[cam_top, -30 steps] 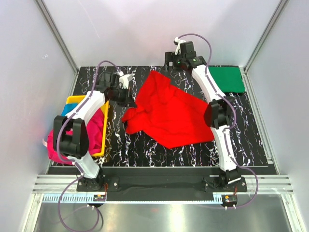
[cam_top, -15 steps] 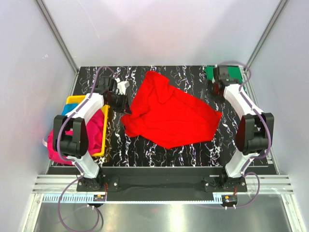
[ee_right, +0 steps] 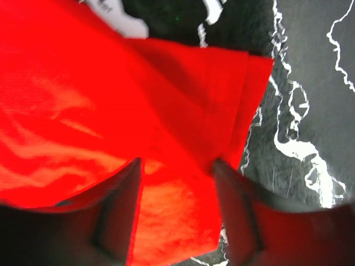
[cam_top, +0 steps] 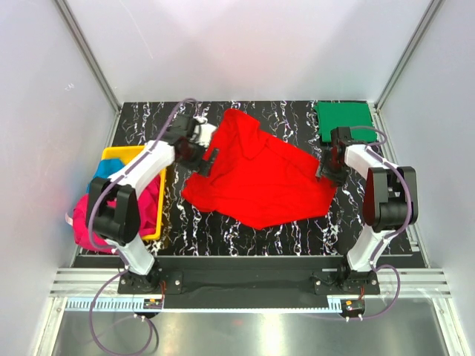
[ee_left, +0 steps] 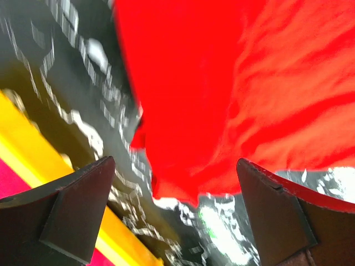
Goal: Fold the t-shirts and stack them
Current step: Flatten the tshirt out
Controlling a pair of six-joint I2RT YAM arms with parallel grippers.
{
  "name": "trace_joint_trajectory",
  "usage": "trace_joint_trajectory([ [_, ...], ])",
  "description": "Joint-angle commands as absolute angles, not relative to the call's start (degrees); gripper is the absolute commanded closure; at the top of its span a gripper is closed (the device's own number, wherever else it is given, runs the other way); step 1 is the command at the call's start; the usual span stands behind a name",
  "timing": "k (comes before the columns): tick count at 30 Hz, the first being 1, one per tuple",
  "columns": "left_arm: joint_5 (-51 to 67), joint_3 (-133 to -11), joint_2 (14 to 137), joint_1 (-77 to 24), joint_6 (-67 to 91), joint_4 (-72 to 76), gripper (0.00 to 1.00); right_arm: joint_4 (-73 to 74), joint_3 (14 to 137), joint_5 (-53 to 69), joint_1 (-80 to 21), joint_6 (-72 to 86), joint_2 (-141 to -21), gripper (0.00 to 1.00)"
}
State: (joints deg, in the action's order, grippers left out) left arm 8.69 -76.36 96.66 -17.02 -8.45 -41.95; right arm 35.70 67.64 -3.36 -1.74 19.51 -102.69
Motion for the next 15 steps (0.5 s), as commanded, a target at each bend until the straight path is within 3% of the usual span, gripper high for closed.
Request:
trace_joint_trajectory([
  [1,0.17,-79.27,100.18,-21.88,-14.66,-38.58,0.05,31.91,67.85,-1.67,-0.70,21.09,-104.67,0.44],
  [2,-2.61,-79.28,100.72,-22.67,-15.46,-38.32,0.06,31.82,68.20,-1.50,-0.70,21.01,-105.20,0.58],
  [4,-4.30,-79.10,101.94,-24.69,-17.22,-36.31,0.08,31.64,68.38,-1.23,-0.70,20.66,-105.29,0.76],
  [5,-5.70,-79.19,102.48,-25.13,-17.66,-35.34,0.14,31.99,68.73,-1.14,-0.70,20.57,-104.94,0.83],
  [6,-6.32,-79.89,103.18,-25.83,-17.84,-34.37,0.18,32.34,68.99,-1.14,-0.70,20.39,-104.68,0.97],
  [8,-6.42,-81.99,106.42,-26.45,-18.54,-34.27,0.25,33.13,69.52,-1.23,-0.70,20.13,-103.28,1.00],
  [13,-5.02,-85.95,112.05,-28.30,-19.34,-34.19,0.25,33.40,68.65,-1.06,-0.70,20.22,-98.97,1.00],
  [15,-4.66,-88.23,113.37,-28.30,-18.55,-35.15,0.30,33.75,68.55,-1.14,-0.70,19.69,-98.53,1.00],
])
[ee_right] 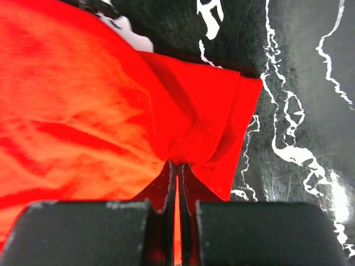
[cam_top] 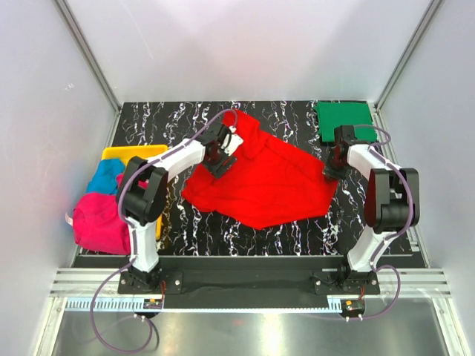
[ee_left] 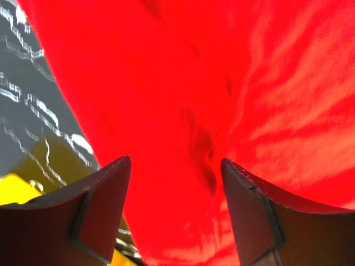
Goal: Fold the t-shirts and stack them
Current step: Flatten the tshirt out
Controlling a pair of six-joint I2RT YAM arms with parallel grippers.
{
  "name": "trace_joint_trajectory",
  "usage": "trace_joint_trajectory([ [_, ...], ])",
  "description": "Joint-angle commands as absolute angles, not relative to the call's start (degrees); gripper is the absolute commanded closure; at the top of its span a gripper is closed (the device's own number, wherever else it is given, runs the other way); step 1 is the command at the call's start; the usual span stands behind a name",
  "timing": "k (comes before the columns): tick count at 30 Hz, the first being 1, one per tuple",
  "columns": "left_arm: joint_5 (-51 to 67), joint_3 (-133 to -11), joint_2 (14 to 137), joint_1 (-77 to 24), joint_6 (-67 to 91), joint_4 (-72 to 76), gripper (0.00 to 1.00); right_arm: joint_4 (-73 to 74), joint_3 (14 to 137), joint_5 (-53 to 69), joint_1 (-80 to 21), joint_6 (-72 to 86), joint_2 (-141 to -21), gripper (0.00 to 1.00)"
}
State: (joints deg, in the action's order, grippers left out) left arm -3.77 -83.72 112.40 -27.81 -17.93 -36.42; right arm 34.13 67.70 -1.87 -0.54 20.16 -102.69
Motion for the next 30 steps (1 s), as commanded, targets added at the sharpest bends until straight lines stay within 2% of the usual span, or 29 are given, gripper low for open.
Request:
trace_joint_trajectory([
  [1,-4.57,-88.68,114.34,-28.30,-17.85,-35.07,0.32,33.92,68.38,-1.49,-0.62,19.60,-98.09,1.00],
  [3,-4.31,-89.56,114.70,-28.30,-17.23,-34.89,0.40,34.19,68.29,-1.41,-0.70,19.34,-97.74,1.00],
  [6,-4.83,-90.17,114.70,-28.21,-16.09,-34.98,0.81,34.63,68.81,-1.41,-0.62,18.90,-96.68,1.00],
  [7,-5.53,-90.09,114.00,-28.21,-15.39,-35.15,1.00,34.98,70.12,-1.49,-0.70,18.64,-96.24,1.00],
  [10,-6.15,-89.39,110.67,-27.16,-14.25,-35.76,1.00,37.17,73.55,-1.93,-0.62,17.84,-94.76,1.00],
  [13,-0.03,-89.65,105.41,-23.04,-11.62,-39.72,1.00,40.42,80.04,-2.28,-0.62,17.49,-90.46,1.00],
  [20,10.98,-85.35,92.47,-8.28,-8.79,-43.51,1.00,46.93,91.04,-1.68,-0.62,16.18,-80.33,1.00],
  [24,11.60,-84.55,92.10,-5.63,-8.96,-42.19,1.00,46.58,101.58,2.28,-0.62,14.59,-87.87,1.00],
  [27,11.95,-87.35,95.43,-4.57,-8.09,-41.14,1.00,44.48,111.50,4.22,-0.62,15.90,-98.41,1.00],
  [30,10.99,-91.30,99.82,-3.96,-7.03,-39.82,1.00,44.73,126.69,4.74,-0.62,18.98,-111.76,0.98],
])
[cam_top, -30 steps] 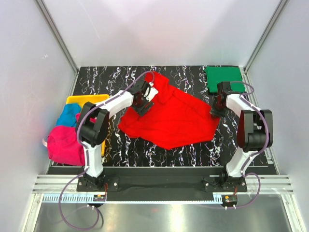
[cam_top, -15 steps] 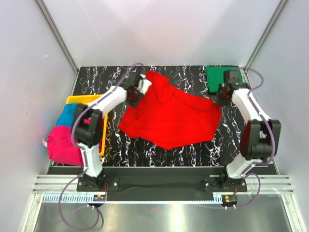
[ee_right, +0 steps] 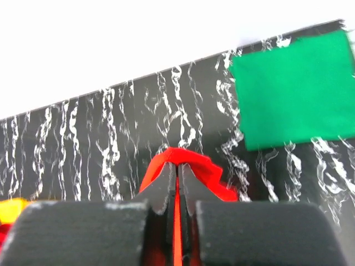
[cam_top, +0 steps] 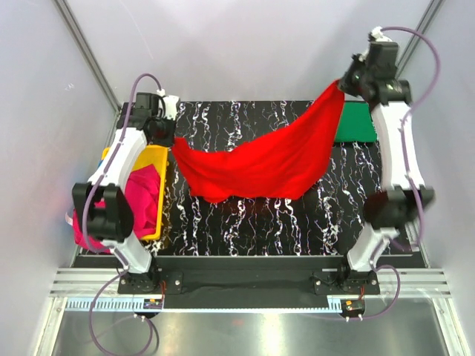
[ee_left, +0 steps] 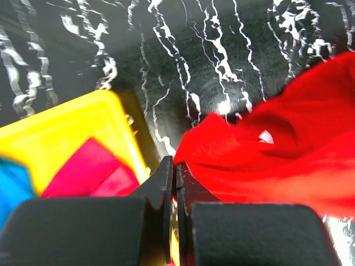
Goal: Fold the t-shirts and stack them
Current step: Flatten the tshirt out
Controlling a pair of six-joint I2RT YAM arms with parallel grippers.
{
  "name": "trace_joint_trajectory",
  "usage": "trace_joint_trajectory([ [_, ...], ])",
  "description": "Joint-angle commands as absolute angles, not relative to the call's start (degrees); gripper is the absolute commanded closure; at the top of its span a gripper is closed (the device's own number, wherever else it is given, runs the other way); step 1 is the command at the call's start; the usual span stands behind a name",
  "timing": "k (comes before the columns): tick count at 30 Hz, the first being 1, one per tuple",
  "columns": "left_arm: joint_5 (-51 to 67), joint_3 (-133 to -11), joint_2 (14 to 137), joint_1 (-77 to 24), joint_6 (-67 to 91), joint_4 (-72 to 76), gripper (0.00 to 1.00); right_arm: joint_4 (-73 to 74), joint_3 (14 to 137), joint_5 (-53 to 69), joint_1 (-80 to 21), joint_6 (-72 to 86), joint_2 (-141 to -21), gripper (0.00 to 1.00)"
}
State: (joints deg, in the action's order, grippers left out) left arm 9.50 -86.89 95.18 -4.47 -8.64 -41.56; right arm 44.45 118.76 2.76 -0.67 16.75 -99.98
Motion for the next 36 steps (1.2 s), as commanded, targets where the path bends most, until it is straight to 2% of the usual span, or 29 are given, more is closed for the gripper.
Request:
trace_joint_trajectory([
  [1,10.73,-92.45,100.97,-3.87,-6.60,-39.73,1.00,45.26,136.48,5.01,-0.62,19.94,-119.71,0.94],
  [2,10.37,-93.59,102.20,-3.78,-6.33,-39.73,1.00,47.00,141.71,5.53,-0.62,21.60,-123.80,0.85],
  [4,9.93,-95.71,104.66,-3.69,-5.72,-39.29,1.00,49.03,155.39,7.11,-0.62,23.11,-135.02,0.61],
  [5,9.84,-95.97,105.29,-3.69,-5.63,-39.03,1.00,51.39,158.78,7.90,-0.62,23.81,-137.87,0.39],
  [6,9.84,-95.63,106.08,-3.69,-5.36,-38.41,1.00,52.46,160.91,8.17,-0.62,23.82,-140.08,0.27],
  [7,10.28,-95.28,106.34,-3.69,-5.27,-38.15,1.00,53.34,160.32,7.91,-0.62,23.47,-141.40,0.18],
  [9,11.25,-94.05,106.70,-3.69,-5.01,-38.23,1.00,53.62,154.81,7.04,-0.62,20.67,-139.32,0.14],
  [12,12.83,-92.12,106.18,-3.69,-4.57,-38.15,1.00,48.88,135.84,3.79,-0.53,17.23,-128.53,0.14],
  [13,13.09,-91.50,105.74,-3.69,-4.57,-38.06,1.00,47.21,125.00,1.95,-0.61,16.70,-121.97,0.14],
  [15,13.62,-89.75,104.25,-3.69,-4.66,-37.71,1.00,42.03,114.22,0.36,-0.62,16.70,-115.34,0.15],
  [18,14.06,-87.89,102.40,-3.69,-4.92,-37.96,1.00,37.19,92.63,-0.27,-0.62,18.80,-103.57,0.21],
  [22,15.38,-85.70,100.20,-3.69,-4.92,-38.23,1.00,32.36,79.23,4.56,-0.62,21.87,-100.46,0.35],
  [25,15.73,-84.38,98.62,-3.69,-4.92,-38.23,1.00,31.47,75.34,7.12,-0.61,24.07,-102.29,0.39],
  [27,15.82,-83.59,97.65,-3.69,-4.92,-38.41,1.00,30.42,73.05,7.21,-0.62,25.13,-102.66,0.36],
  [29,16.35,-82.80,97.03,-3.69,-5.10,-38.32,1.00,28.22,71.81,6.60,-0.53,25.93,-102.83,0.29],
  [31,16.09,-82.62,96.77,-3.69,-5.36,-38.32,1.00,28.12,72.68,5.89,-0.62,26.02,-105.19,0.28],
  [35,16.08,-82.97,96.68,-3.69,-5.62,-39.02,1.00,28.12,74.88,6.76,-0.62,26.54,-109.15,0.31],
  [36,16.26,-82.97,96.16,-3.69,-5.63,-39.20,1.00,27.95,74.97,6.77,-0.62,26.80,-109.42,0.36],
])
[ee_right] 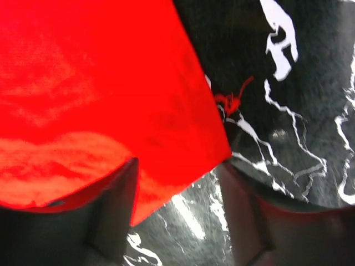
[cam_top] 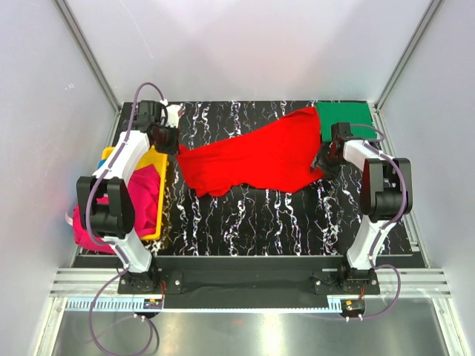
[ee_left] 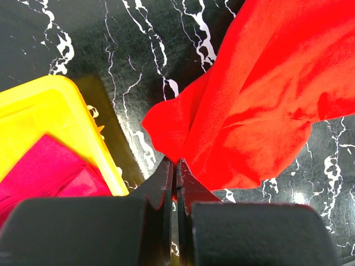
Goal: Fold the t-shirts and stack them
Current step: Flatten the tshirt out
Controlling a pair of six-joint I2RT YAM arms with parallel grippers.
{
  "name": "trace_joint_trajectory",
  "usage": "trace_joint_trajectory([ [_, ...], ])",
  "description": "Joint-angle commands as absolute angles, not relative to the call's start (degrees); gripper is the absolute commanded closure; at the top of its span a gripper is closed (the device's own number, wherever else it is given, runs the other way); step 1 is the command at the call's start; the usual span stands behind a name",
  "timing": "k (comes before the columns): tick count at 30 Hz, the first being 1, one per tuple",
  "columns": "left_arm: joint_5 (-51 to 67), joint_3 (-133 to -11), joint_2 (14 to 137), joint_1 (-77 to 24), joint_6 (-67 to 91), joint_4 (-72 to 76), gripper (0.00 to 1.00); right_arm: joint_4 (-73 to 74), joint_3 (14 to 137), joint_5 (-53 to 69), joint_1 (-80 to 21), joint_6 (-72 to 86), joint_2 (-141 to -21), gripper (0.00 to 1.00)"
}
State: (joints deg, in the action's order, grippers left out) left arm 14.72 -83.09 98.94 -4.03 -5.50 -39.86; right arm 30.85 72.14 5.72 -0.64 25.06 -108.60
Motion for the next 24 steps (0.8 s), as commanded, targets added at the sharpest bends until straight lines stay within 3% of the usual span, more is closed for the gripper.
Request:
trace_joint_trajectory([
  [1,16.43,-82.97,95.89,-3.69,-5.63,-39.29,1.00,26.99,74.36,6.59,-0.62,27.15,-109.77,0.42],
  [3,16.61,-82.88,95.19,-3.69,-5.80,-39.29,1.00,26.19,73.31,6.33,-0.62,27.33,-110.12,0.56],
  [4,16.70,-82.88,94.84,-3.69,-5.80,-39.37,1.00,25.67,73.13,6.33,-0.62,27.33,-110.13,0.77],
  [6,16.70,-83.14,94.48,-3.69,-6.24,-39.81,1.00,25.84,73.04,5.54,-0.62,27.42,-109.52,0.98],
  [9,16.87,-84.02,93.78,-3.69,-7.03,-40.95,1.00,28.73,73.12,2.31,-0.70,26.55,-103.57,1.00],
  [15,15.12,-84.90,92.02,-3.69,-8.09,-40.34,1.00,48.57,77.77,-1.15,-2.28,19.69,-86.08,1.00],
  [19,14.94,-86.39,92.28,-3.69,-8.17,-40.43,1.00,63.07,79.71,1.04,-8.07,19.86,-80.95,1.00],
  [24,15.29,-86.92,92.90,-3.69,-8.17,-40.69,1.00,64.18,82.16,9.92,-9.32,22.06,-81.54,0.94],
])
